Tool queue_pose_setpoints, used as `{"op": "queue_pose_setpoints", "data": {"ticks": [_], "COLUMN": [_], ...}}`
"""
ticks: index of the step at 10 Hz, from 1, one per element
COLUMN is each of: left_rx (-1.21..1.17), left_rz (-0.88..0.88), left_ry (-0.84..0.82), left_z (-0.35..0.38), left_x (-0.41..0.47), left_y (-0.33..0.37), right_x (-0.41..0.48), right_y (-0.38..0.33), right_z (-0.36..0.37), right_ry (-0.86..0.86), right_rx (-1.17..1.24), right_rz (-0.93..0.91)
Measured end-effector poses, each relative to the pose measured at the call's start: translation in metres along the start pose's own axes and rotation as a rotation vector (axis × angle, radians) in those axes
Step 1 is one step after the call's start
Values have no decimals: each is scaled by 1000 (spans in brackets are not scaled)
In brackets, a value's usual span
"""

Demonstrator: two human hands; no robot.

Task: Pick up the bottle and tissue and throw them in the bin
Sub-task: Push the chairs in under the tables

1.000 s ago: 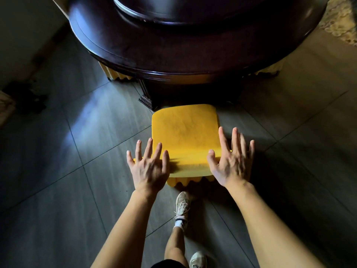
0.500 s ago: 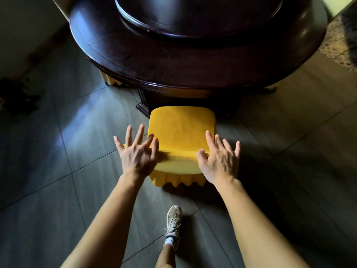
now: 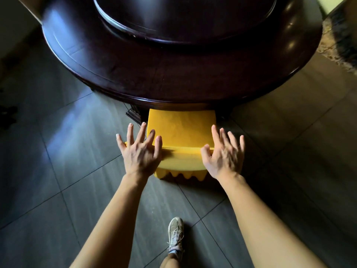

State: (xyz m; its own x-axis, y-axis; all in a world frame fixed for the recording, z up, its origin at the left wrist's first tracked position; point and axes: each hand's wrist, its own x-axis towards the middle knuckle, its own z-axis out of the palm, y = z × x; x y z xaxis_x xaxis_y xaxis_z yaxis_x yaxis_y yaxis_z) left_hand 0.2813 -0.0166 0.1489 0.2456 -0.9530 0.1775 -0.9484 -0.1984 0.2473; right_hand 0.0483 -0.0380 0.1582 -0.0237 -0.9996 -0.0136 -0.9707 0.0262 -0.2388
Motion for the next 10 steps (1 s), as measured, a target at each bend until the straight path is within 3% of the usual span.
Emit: {"op": "queue_pose_setpoints", "data": {"ticks": [6,8,9,10], "left_rx": [14,39,51,65], "left_rz": [-26,102,159,194], "left_ry": [-122,-116,-162,-215], "left_z": [22,31,32,32], "left_x": [117,154,154,174], "left_y": [42,78,87,84], "right_x": [131,181,210,251], "right_y": [9,40,57,49], "right_z": [-9,-26,-41,-50], "right_ry": [49,-67,-229,-209], "right_rx": [-5,-11,-15,25], "right_rz": [-7,-55,-17,-19]}}
